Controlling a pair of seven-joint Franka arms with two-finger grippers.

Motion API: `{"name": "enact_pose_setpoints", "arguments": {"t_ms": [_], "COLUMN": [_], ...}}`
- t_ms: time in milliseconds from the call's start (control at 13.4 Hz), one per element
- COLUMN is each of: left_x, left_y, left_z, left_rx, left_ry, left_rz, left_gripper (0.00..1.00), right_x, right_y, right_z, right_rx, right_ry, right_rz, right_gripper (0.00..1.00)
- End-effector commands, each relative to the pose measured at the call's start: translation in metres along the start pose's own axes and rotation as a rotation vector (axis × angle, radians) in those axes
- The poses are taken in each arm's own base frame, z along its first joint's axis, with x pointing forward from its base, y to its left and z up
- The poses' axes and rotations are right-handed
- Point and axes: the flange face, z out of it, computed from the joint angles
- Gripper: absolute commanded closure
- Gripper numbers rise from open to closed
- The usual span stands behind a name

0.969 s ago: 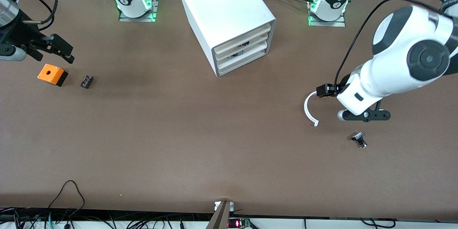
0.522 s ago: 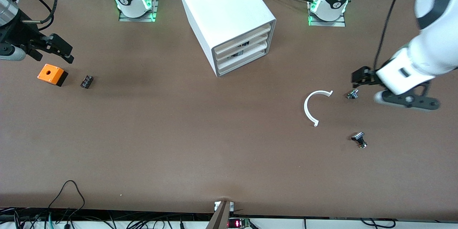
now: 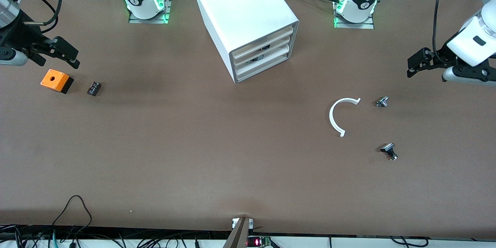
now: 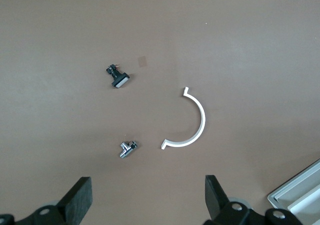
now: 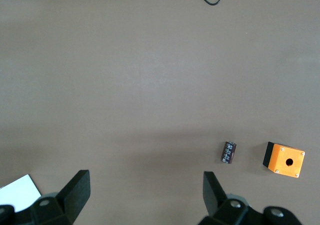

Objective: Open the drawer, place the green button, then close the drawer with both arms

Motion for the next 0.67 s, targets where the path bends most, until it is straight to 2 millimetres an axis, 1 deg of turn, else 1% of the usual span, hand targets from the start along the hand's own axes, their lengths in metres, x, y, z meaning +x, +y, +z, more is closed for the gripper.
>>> {"name": "enact_pose_setpoints", "arguments": {"t_ms": [0, 298, 447, 596], "left_x": [0.0, -0.004, -0.003, -0.003], "left_y": [0.005, 0.006, 0.003, -0.005], "left_z": [0.003, 0.004, 0.004, 0.004], "left_rx": [0.026, 0.024, 0.026, 0.028], "left_ry": [0.01, -0.029, -0.017, -0.017], "left_rz": [0.022, 0.023, 0.021, 0.021], "left_gripper": [0.01, 0.01, 0.01, 0.01], "right_x": [0.002, 0.002, 0.002, 0.002], "right_y": [0.002, 0.002, 0.002, 0.002], "right_z": [-0.006, -0.006, -0.006, -0.006], "right_rx": [0.007, 0.007, 0.007, 0.007], "right_ry": [0.002, 0.002, 0.002, -0.001], "right_rz": [-0.009, -0.009, -0.009, -0.011], "right_gripper": [0.0, 0.0, 0.0, 0.0]}}
